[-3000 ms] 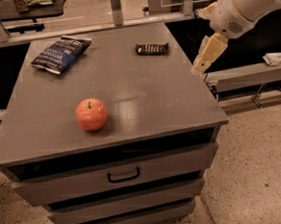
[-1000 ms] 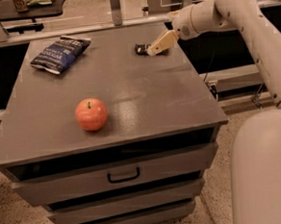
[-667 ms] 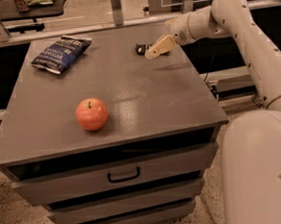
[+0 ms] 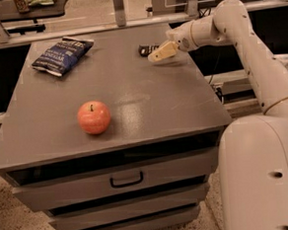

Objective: Move rxbar chocolate near blue chip bag

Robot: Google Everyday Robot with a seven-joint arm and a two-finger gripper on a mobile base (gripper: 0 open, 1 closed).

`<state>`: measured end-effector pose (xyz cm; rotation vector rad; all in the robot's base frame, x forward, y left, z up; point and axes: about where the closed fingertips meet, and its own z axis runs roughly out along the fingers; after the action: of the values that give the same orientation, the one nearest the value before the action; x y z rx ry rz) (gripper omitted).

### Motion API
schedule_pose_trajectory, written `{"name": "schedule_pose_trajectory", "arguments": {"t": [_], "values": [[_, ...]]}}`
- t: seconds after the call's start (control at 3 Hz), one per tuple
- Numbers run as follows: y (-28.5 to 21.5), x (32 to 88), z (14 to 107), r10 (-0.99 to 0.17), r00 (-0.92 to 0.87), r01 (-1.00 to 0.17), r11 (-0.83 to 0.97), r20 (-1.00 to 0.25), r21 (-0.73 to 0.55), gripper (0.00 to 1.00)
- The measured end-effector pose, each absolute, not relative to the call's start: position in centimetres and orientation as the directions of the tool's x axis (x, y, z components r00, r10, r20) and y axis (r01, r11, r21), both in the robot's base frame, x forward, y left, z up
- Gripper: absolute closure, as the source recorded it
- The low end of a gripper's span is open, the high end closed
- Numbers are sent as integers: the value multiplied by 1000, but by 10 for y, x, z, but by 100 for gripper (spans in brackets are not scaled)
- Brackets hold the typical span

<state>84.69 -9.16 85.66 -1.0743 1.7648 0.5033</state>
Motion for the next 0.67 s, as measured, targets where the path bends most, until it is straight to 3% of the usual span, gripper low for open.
{"name": "schedule_pose_trajectory", "arguments": {"t": [0.67], "values": [[-98, 850, 845, -444, -164, -835, 538, -881, -115, 64]]}}
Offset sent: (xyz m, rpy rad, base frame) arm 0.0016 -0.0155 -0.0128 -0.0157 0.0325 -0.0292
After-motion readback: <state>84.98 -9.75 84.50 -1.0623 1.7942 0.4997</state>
